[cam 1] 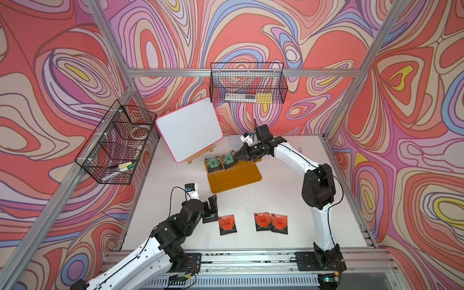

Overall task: Place the tea bags on the shelf by color
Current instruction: Place the tea bag on the shelf.

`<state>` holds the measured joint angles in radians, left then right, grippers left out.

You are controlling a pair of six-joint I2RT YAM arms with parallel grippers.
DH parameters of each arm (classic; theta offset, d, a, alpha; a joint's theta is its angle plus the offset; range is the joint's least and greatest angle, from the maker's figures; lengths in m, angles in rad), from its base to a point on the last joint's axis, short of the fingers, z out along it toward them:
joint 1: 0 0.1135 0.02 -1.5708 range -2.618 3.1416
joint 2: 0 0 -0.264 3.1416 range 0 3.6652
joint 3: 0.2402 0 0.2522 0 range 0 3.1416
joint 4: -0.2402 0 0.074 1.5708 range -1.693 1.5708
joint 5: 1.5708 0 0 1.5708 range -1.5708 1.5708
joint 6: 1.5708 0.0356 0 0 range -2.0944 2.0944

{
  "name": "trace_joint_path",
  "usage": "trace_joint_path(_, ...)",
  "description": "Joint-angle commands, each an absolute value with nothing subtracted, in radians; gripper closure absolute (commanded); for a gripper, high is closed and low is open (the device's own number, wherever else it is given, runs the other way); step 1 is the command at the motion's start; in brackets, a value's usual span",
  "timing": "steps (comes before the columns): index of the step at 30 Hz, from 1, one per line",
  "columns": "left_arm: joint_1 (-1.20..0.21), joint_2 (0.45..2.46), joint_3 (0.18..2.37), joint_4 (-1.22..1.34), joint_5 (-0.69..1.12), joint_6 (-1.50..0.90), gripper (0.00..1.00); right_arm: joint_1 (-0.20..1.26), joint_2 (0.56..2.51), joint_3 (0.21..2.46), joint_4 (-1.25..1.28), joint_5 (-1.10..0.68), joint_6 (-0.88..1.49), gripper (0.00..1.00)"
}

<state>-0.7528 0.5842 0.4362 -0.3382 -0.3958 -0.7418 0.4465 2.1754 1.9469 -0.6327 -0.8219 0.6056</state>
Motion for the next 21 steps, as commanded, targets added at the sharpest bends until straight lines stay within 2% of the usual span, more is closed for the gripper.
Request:
trace_joint_path(1, -0.744, 0.581, 0.422, -0.335, -0.396, -0.747, 0.01, 0.45, 2.185, 1.973, -0.649, -0.806, 0.591, 0.9)
trace_joint_path(9, -0.744, 0.581, 0.421, -0.335, -0.396, -0.747, 0.01, 0.45, 2.187, 1.982, -0.66, -0.792, 0.587, 0.83)
trace_joint_path(21, -0.742, 0.578, 0.422, -0.338, -0.393, -0.749, 0.01, 0.449, 2.185, 2.005, -0.71, -0.73, 0.559, 0.78)
